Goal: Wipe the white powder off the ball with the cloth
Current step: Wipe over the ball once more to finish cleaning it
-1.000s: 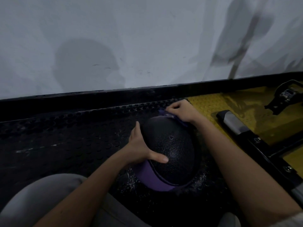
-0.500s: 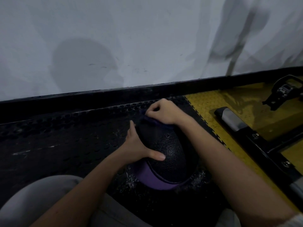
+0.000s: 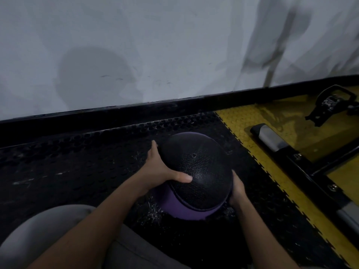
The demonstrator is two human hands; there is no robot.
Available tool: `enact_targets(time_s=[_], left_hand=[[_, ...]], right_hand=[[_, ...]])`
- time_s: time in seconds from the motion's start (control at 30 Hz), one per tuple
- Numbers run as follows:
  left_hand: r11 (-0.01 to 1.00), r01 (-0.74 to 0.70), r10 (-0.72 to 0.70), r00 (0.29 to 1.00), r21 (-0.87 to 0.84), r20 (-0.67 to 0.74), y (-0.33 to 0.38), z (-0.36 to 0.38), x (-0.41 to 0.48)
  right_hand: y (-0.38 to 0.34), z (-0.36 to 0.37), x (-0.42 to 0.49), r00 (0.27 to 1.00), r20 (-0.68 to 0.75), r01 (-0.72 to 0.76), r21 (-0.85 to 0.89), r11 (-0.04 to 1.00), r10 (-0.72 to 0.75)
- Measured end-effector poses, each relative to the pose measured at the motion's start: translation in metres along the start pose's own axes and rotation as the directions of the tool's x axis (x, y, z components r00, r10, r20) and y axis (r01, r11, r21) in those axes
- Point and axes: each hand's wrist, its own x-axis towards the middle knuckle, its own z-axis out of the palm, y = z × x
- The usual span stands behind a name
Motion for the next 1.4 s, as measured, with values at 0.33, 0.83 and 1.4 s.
enact_targets(time_s=[0.33,0.83,1.4], left_hand=[[0.999,0.0,-0.003,0.998,-0.046,-0.064,0.001,-0.001,0.01],[0.986,0.02,-0.049,0.985,-0.167,-0.168,-0.019,-0.008,0.039],[0.99,0.007,-0.033,0.982,-0.137,-0.188,-0.013,-0.004,0.032]], right_hand=[[-0.047,0.047,-0.047,0.822,-0.001,0.526,-0.382,0.76,-0.57],[-0.093,0.097,-0.037,0.602,0.505,0.763,-0.592,0.26,-0.618],[-0.07,0.142,-0.071,0.403,0.811,0.84,-0.512,-0.182,-0.423]])
